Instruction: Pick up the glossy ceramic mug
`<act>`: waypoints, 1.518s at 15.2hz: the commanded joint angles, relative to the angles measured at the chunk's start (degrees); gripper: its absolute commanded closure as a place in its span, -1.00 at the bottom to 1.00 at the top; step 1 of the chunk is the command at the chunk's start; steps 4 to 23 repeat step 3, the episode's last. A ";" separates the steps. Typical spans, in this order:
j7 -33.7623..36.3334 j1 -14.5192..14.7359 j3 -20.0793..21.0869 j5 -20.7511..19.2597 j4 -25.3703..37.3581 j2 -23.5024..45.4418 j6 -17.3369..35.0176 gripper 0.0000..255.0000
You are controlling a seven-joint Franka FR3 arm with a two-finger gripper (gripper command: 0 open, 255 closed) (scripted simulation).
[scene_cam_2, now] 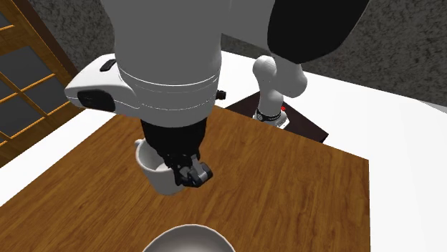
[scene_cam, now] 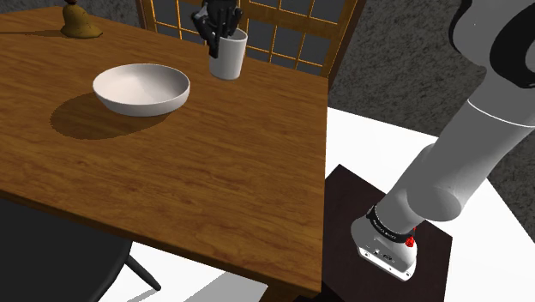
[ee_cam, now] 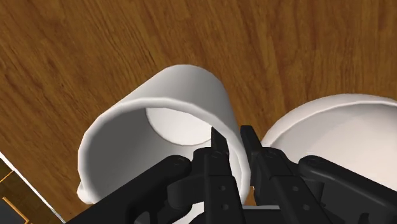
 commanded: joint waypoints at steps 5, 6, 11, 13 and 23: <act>0.00 0.20 0.12 -0.23 2.41 0.50 -1.98 1.00; 0.00 0.20 0.12 -0.23 2.41 0.50 -1.98 1.00; 0.00 0.20 0.12 -0.23 2.41 0.50 -1.98 1.00; 0.00 0.20 0.12 -0.23 2.41 0.50 -1.98 1.00; 0.00 0.20 0.12 -0.23 2.41 0.50 -1.98 1.00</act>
